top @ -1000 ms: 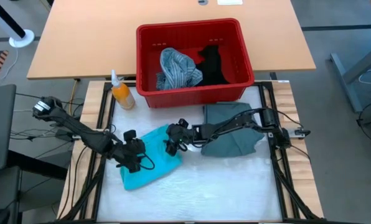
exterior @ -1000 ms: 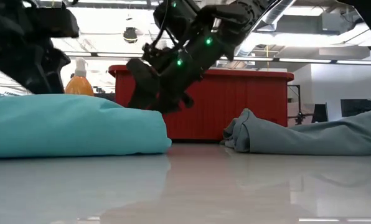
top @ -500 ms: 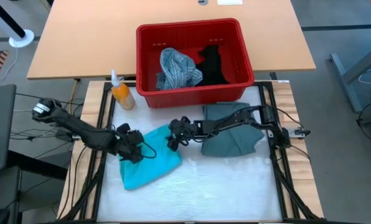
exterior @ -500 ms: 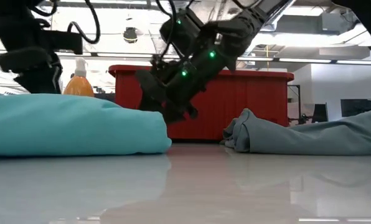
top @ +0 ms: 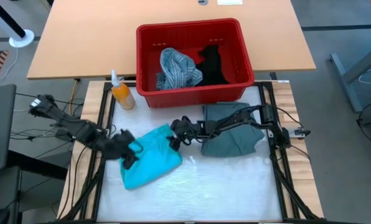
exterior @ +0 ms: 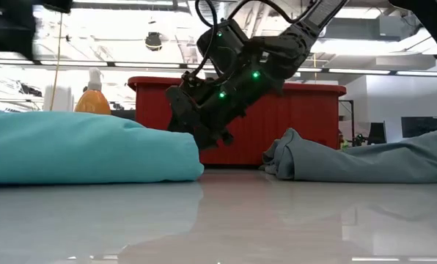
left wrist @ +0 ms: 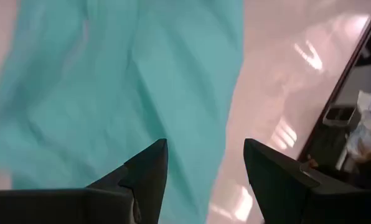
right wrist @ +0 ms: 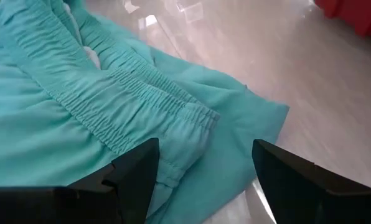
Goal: Fold Laundry from Bin
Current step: Stack the folded light blue shorts on the folded dark blue pants
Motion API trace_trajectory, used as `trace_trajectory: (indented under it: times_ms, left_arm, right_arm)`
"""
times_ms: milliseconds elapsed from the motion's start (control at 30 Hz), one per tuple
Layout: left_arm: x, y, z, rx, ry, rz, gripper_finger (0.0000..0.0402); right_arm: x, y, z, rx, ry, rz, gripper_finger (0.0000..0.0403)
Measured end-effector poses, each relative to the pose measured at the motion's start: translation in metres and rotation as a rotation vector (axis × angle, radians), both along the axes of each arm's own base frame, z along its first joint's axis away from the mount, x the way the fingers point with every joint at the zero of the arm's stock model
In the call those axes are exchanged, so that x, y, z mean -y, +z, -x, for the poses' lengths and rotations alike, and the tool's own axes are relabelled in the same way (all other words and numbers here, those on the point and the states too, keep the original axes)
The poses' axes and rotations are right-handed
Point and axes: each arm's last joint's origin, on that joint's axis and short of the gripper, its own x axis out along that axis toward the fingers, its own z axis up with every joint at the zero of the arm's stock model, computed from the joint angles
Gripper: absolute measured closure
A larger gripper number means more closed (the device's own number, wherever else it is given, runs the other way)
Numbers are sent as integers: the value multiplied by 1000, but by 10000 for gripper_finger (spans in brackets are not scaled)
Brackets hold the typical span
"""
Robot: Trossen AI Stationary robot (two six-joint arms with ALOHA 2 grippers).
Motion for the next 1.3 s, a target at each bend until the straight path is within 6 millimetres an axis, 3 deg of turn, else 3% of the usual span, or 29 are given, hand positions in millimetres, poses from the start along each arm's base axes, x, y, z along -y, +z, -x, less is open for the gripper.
trace_trajectory:
  times_ms: [200,367,733,933,1133,1300]
  left_arm:
    - [24,-9,18,-76,194,94,203]
    - [36,-19,21,-120,282,74,198]
    - [48,-43,15,-296,324,-9,125]
    - [46,-68,13,-218,397,3,95]
    - [44,-101,22,-291,447,18,89]
    - [45,-119,21,-300,472,10,89]
  right_arm:
    - [4,1,0,15,13,-28,117]
    - [2,4,-1,36,26,-32,117]
    - [1,40,3,103,35,-53,117]
    - [-14,33,5,55,34,-91,117]
    - [-24,32,5,44,11,-73,117]
    - [-29,7,3,-11,5,-91,117]
